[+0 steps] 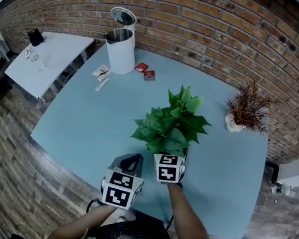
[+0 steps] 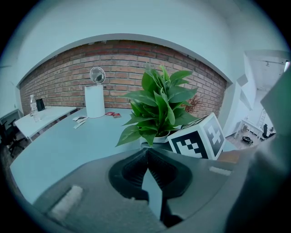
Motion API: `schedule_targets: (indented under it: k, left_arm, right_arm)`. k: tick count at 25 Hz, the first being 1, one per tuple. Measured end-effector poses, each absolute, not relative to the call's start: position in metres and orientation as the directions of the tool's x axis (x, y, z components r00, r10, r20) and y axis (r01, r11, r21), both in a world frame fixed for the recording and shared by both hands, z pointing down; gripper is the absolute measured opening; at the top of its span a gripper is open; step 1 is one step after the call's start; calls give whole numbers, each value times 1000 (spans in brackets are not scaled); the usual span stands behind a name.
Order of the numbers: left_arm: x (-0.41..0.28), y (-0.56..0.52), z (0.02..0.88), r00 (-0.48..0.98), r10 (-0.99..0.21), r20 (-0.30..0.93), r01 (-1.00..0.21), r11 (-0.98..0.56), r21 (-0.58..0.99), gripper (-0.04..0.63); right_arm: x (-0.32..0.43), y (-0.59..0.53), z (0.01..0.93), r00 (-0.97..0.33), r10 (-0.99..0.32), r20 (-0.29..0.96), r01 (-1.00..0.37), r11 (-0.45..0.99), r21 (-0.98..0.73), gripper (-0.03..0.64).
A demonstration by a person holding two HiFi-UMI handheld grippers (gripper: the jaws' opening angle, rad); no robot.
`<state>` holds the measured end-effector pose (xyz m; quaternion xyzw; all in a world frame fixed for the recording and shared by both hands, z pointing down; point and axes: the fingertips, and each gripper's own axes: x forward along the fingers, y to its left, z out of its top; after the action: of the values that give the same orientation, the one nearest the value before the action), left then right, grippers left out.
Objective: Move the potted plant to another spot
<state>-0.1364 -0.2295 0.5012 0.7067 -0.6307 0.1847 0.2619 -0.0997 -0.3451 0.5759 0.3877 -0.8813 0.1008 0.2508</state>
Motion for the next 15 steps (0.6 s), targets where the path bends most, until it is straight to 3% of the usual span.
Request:
schedule_targets:
  k: [15]
  left_arm:
    - [-94, -201, 510, 155, -802, 577, -987, -106, 118, -2]
  right_arm:
    - [-49, -316, 582, -554, -670, 495, -766, 643, 14, 463]
